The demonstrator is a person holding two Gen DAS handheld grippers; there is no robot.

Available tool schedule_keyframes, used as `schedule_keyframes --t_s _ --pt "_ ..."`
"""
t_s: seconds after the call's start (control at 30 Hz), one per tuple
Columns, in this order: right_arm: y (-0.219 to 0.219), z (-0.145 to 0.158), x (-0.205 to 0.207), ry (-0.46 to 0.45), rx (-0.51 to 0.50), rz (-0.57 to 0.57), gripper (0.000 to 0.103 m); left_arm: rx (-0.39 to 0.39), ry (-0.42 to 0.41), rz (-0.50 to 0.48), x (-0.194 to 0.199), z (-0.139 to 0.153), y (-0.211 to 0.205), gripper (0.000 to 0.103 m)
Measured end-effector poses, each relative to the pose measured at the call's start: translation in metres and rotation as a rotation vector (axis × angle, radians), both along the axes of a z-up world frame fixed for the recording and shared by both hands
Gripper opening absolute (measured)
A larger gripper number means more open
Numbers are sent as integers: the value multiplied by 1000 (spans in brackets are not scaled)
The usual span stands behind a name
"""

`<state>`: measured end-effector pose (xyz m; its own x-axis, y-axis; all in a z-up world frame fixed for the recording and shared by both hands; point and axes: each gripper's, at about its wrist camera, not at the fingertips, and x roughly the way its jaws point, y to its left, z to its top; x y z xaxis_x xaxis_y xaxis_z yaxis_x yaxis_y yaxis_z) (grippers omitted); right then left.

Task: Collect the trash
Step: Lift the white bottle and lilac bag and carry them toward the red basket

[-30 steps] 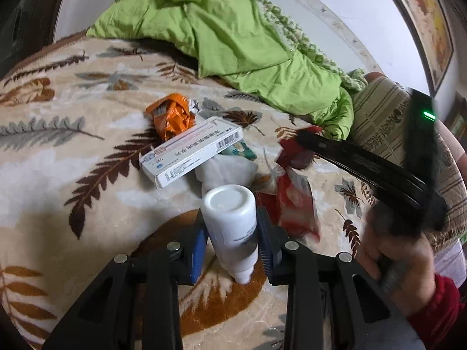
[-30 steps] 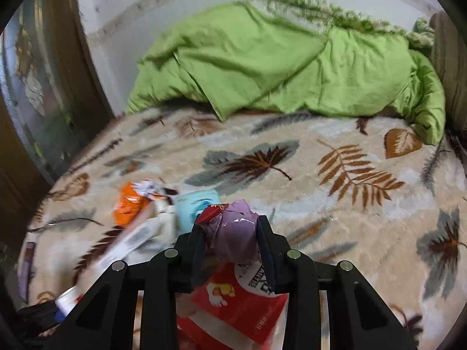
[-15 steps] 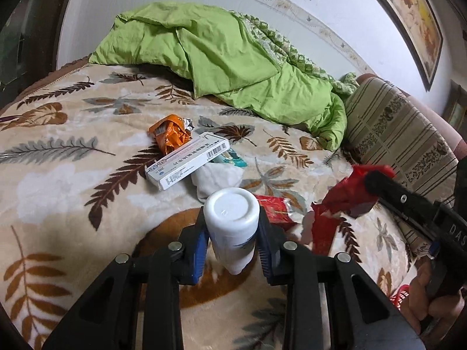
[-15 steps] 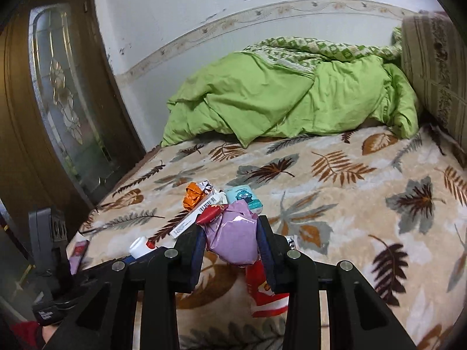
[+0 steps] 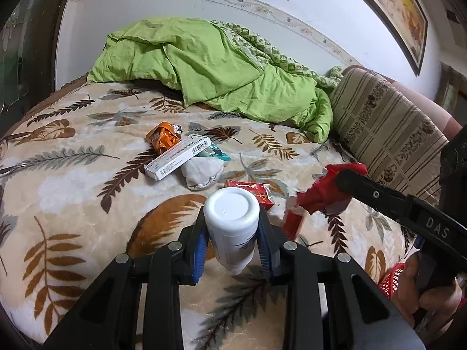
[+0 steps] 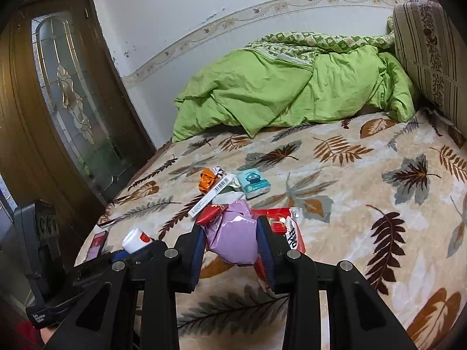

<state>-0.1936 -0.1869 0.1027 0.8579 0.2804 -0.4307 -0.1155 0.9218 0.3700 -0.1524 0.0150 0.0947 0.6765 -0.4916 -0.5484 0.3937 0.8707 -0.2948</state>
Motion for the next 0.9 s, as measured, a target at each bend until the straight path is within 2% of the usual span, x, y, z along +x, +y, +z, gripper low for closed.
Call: schedule_keyframes --t_s 0.3,0.9 --pt "9 16 -5 -22 8 5 36 -23 -8 -7 -6 7 7 29" --pt "10 16 -11 15 41 3 36 -36 -4 -11 -9 9 11 29"
